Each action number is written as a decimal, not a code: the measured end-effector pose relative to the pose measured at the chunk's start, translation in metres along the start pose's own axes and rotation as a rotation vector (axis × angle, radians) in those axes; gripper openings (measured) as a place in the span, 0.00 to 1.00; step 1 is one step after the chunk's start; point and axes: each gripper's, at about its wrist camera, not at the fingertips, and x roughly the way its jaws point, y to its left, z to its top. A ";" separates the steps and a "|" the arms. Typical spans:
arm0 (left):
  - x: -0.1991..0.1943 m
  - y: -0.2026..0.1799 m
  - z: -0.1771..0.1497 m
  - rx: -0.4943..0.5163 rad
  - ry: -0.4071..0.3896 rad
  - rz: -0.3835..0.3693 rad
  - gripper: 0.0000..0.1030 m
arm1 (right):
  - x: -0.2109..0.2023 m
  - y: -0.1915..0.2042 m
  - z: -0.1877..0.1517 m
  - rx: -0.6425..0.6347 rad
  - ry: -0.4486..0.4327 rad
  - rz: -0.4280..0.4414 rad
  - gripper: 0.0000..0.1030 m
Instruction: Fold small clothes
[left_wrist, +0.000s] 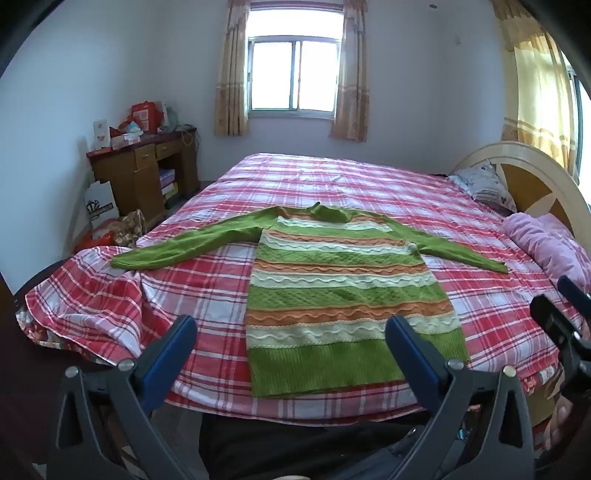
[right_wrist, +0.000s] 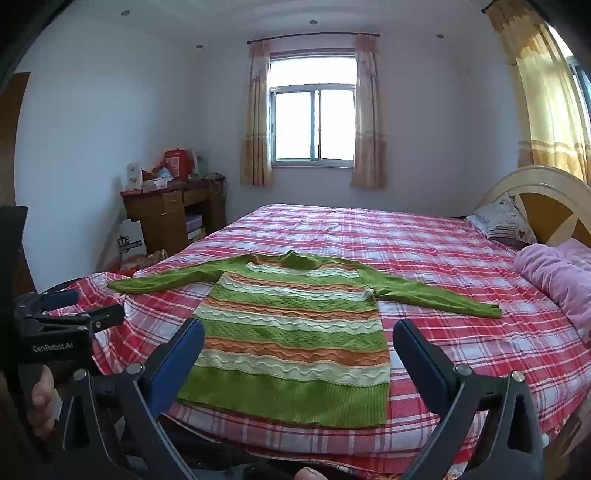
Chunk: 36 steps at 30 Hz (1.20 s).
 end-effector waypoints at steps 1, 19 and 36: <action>0.000 -0.001 0.000 0.005 -0.001 0.005 1.00 | 0.000 -0.001 0.000 0.012 -0.006 0.002 0.99; 0.008 0.004 0.004 0.010 0.004 0.014 1.00 | 0.012 -0.004 -0.008 0.031 0.040 -0.005 0.99; 0.011 0.003 0.002 0.014 0.011 0.015 1.00 | 0.015 -0.007 -0.011 0.052 0.046 0.001 0.99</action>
